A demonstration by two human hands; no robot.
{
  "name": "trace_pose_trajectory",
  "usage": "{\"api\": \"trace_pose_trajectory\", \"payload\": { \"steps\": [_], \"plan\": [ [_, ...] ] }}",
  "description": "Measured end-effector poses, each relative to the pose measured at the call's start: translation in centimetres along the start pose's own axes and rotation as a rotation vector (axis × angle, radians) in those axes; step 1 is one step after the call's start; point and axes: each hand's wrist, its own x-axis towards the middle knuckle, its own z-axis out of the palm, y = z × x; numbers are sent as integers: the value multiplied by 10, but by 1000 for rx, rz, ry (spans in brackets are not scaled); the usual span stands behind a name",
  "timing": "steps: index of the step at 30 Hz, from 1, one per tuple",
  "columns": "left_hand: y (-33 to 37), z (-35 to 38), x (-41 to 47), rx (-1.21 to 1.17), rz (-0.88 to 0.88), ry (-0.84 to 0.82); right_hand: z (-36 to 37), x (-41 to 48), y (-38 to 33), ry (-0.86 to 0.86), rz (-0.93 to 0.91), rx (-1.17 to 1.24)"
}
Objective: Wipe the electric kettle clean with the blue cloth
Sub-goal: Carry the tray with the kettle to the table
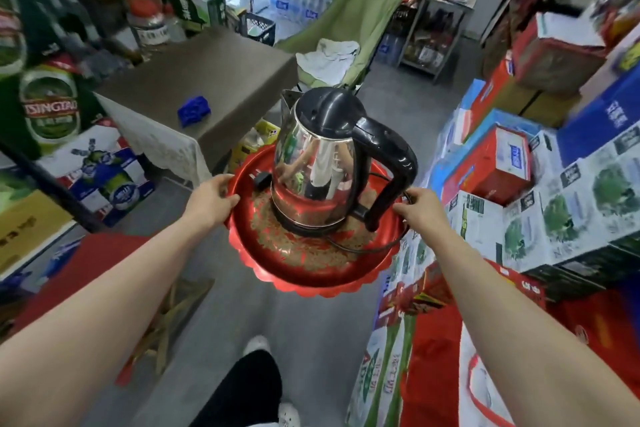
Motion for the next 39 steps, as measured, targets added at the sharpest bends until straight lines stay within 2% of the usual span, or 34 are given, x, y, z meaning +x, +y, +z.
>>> {"api": "trace_pose_trajectory", "payload": {
  "steps": [5,11,16,24,33,39],
  "plan": [
    [39,15,127,-17,5,-21,9,135,-31,32,-28,-36],
    [87,16,255,-44,-26,7,18,273,-75,-8,-26,-32],
    [125,20,352,-37,-51,60,27,386,-114,-30,-31,-43],
    [164,37,489,-93,-172,170,55,580,-184,-124,-138,-99],
    [147,19,604,-195,-348,309,142,730,-272,-363,-250,-151],
    [118,-6,690,-220,-438,366,219,801,-338,-436,-312,-182]
  ]
}}
